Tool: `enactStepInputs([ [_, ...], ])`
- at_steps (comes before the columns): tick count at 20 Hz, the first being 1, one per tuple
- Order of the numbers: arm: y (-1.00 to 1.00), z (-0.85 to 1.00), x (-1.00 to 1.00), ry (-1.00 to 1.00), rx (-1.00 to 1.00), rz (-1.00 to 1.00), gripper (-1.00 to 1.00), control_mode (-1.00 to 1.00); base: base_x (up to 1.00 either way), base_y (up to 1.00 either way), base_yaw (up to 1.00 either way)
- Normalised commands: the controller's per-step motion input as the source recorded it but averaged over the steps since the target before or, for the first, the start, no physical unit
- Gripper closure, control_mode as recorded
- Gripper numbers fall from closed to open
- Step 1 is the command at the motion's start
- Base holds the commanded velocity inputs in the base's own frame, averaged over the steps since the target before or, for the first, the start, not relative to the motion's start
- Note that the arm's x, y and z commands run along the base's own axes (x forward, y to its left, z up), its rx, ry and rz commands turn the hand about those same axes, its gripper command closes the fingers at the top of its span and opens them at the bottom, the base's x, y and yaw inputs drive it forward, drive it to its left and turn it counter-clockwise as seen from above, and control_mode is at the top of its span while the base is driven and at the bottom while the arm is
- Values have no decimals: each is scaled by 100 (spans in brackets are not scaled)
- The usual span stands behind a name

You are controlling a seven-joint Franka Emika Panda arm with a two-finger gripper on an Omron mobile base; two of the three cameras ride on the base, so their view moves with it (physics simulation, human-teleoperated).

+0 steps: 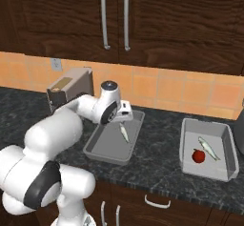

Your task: Place one bell pepper and one fish in each tupperware on the nearby counter, to pack two identical lunches.

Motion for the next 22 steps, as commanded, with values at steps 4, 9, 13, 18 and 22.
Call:
enactStepInputs([
  [4,82,84,-99,-21,1,-9,-100,-100,0,0,0],
  [9,87,61,-100,-20,4,-12,-100,-100,0,0,0],
  [13,46,54,-100,-24,4,-9,-100,-100,0,0,0],
  [18,15,43,-100,-25,0,-2,-100,-100,0,0,0],
  [22,-3,25,-100,-22,0,0,-100,-100,0,0,0],
])
